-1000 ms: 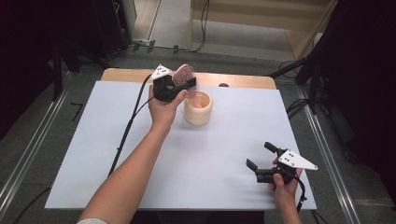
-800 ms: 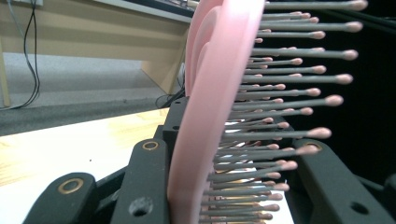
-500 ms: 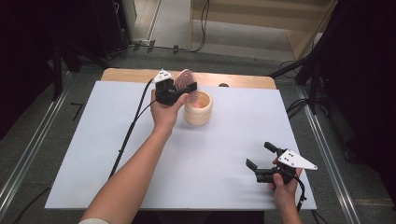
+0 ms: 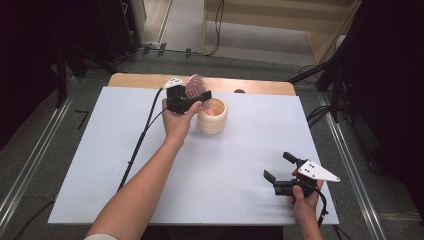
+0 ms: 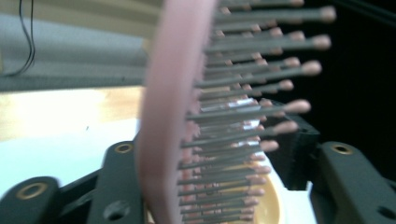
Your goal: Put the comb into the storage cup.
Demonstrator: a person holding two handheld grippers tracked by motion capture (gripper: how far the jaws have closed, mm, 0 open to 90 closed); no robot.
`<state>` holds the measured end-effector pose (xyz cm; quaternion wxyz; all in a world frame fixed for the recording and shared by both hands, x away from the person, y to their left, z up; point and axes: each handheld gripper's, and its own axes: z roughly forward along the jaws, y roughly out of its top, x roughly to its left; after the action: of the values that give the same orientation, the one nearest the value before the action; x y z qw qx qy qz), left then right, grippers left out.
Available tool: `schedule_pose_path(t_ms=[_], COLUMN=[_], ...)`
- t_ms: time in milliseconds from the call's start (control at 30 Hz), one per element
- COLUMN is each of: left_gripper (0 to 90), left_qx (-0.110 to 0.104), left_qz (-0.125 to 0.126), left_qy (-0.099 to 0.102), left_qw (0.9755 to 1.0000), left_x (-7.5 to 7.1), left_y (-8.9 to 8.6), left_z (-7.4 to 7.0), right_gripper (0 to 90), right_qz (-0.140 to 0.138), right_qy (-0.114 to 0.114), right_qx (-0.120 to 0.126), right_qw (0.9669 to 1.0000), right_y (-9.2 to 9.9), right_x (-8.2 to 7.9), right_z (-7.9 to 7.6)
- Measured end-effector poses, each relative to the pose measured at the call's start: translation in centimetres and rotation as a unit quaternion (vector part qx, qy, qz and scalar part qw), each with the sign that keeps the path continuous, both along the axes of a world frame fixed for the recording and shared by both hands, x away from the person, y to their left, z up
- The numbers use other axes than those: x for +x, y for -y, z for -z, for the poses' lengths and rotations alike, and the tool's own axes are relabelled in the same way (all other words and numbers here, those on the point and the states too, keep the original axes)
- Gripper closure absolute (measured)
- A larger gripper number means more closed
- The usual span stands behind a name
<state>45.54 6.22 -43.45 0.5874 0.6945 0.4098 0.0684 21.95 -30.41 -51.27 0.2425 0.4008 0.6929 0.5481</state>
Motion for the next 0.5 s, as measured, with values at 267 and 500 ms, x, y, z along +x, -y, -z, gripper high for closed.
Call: schedule_pose_path(t_ms=[267, 500], left_gripper=[17.9, 2.6], left_qx=[0.022, 0.024], left_qz=[-0.008, 0.000], left_qy=[-0.004, 0.010], left_qw=[0.9997, 0.9997], left_x=[-0.2, -0.9], left_y=[-0.9, -1.9], left_z=[0.4, 0.6], right_gripper=[0.0, 0.0], right_qz=[0.000, 0.002], right_qy=[-0.002, -0.002], right_qx=[-0.004, -0.003], right_qw=[1.0000, 1.0000], right_y=[0.0, -0.1], right_x=[0.0, 0.0], right_z=[0.0, 0.0])
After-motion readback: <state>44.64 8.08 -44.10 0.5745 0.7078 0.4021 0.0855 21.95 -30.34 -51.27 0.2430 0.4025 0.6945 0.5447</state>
